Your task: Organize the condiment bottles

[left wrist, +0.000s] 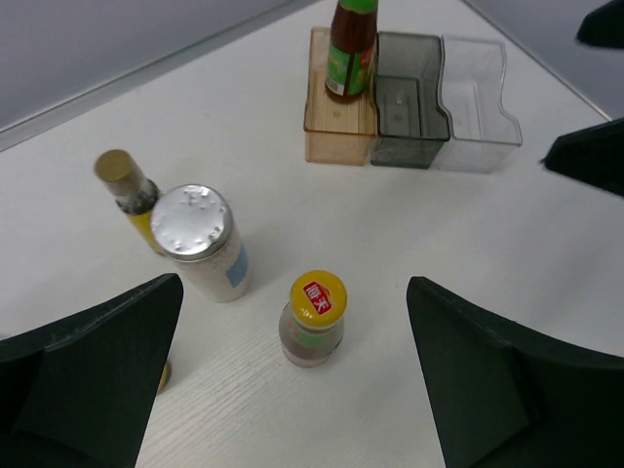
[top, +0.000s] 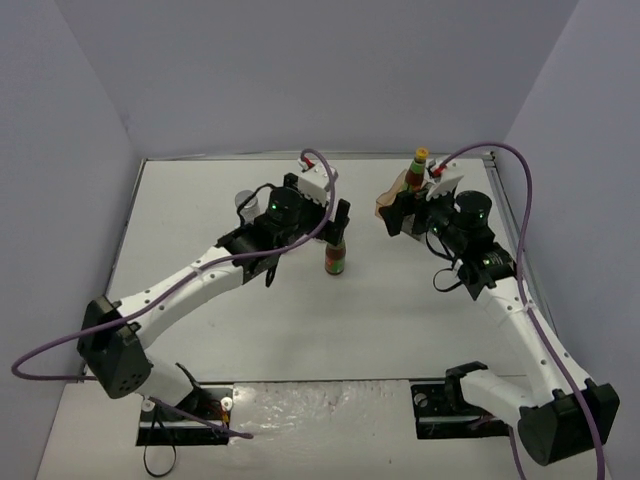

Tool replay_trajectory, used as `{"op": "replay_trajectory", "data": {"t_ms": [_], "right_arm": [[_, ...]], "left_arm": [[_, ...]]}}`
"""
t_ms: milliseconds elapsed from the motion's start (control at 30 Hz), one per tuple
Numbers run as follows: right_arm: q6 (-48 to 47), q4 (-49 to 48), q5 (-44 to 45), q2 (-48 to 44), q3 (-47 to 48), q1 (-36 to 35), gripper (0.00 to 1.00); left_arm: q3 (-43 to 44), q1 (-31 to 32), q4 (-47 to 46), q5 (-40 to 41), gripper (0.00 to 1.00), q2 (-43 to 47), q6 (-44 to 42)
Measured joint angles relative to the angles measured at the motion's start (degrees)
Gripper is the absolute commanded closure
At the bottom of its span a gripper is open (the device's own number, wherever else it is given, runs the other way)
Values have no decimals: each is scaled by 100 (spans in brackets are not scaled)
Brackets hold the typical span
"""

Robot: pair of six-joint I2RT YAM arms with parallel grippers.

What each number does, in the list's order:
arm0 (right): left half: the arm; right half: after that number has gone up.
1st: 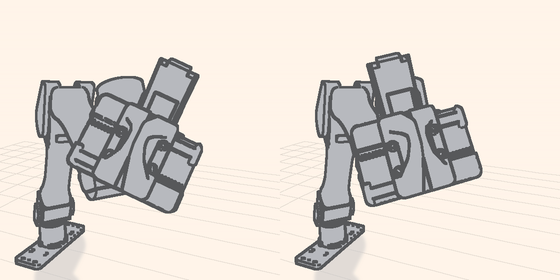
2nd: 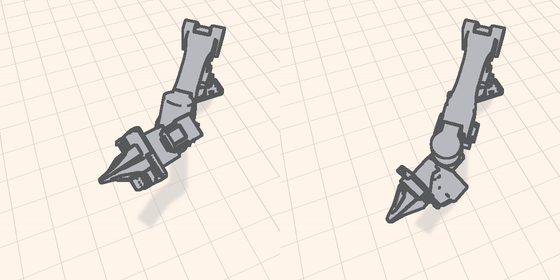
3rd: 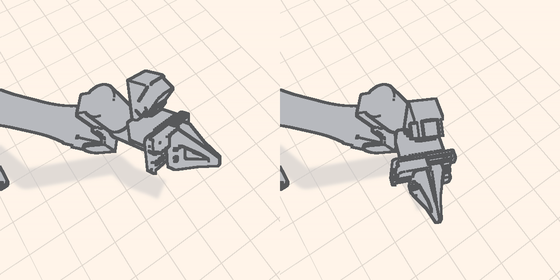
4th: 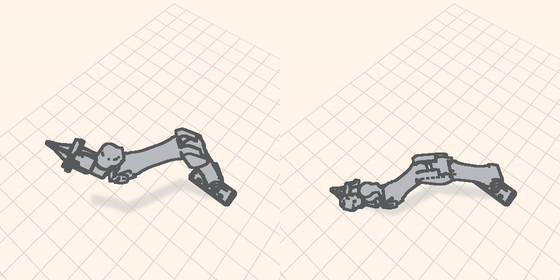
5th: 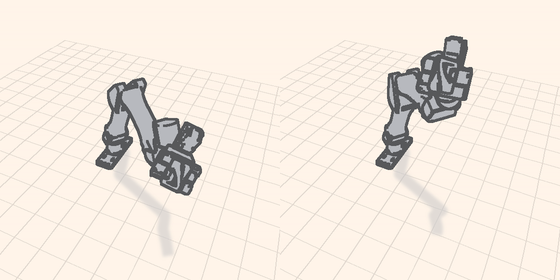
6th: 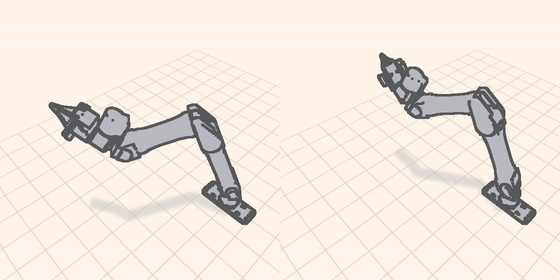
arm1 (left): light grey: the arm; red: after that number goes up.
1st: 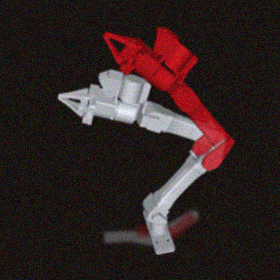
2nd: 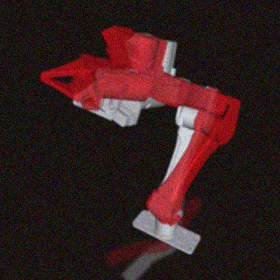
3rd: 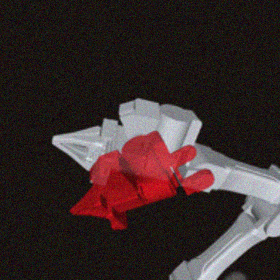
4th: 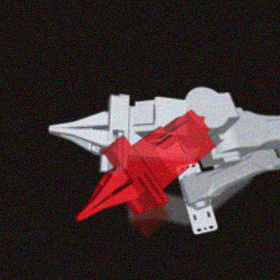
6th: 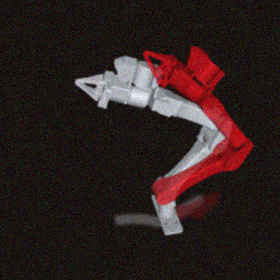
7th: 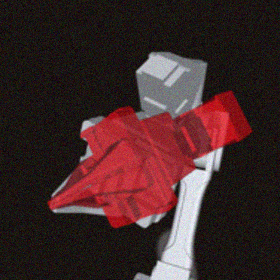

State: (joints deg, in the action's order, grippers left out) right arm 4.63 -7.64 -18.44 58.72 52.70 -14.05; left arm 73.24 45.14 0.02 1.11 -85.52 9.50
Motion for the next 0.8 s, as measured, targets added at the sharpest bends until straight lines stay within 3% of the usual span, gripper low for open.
{"op": "replay_trajectory", "data": {"t_ms": [233,633,800], "right_arm": [[-107,-69,54,453,29,-662,0],[-193,-1167,846,1500,-339,-2088,1],[-197,-1520,1050,2074,-438,-2173,7]], "left_arm": [[-852,-551,412,566,3,1729,347],[-2767,-2970,2028,1072,3,4179,740],[-3092,-3136,2286,1362,3,4722,727]]}}
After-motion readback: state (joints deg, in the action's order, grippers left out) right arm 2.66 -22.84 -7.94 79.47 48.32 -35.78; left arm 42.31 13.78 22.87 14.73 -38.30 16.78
